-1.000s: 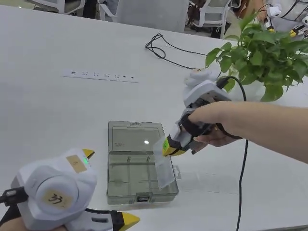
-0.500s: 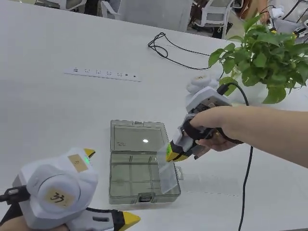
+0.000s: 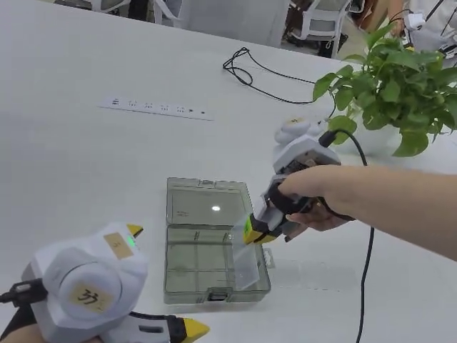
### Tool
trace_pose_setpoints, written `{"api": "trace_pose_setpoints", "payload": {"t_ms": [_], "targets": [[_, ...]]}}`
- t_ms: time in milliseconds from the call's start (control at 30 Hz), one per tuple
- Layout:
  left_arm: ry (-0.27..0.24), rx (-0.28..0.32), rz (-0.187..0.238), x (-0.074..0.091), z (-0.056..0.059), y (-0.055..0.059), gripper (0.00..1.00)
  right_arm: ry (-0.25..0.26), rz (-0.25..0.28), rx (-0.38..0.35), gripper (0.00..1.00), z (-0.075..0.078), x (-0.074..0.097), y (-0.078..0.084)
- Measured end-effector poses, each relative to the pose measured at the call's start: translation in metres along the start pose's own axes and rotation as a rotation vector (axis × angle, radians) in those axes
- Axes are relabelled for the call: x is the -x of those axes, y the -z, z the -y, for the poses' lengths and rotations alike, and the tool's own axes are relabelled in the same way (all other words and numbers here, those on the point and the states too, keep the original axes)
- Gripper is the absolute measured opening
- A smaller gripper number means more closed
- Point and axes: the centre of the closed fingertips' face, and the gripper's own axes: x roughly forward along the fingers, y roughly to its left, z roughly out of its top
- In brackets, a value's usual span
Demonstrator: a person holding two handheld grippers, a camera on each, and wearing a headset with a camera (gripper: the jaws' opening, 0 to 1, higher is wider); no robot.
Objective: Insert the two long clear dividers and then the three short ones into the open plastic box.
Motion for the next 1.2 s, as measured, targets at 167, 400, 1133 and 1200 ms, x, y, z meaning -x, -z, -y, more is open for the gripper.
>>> {"api": "trace_pose_setpoints", "payload": {"t_ms": [167, 400, 1133, 1200], "targets": [[0.001, 0.007, -0.003, 0.000, 0.000, 0.002, 1.00, 0.012, -0.005, 0.006, 0.02, 0.000, -0.002, -0.002], [0.004, 0.010, -0.005, -0.001, -0.001, 0.004, 1.00, 0.028, -0.014, 0.024, 0.02, -0.002, -0.005, 0.000], [0.012, 0.021, -0.001, -0.003, -0.002, 0.005, 0.99, 0.054, -0.023, 0.042, 0.02, 0.000, -0.011, 0.000], [0.012, 0.020, -0.002, -0.004, -0.003, 0.006, 0.99, 0.059, -0.026, 0.046, 0.02, -0.001, -0.011, -0.001]]}}
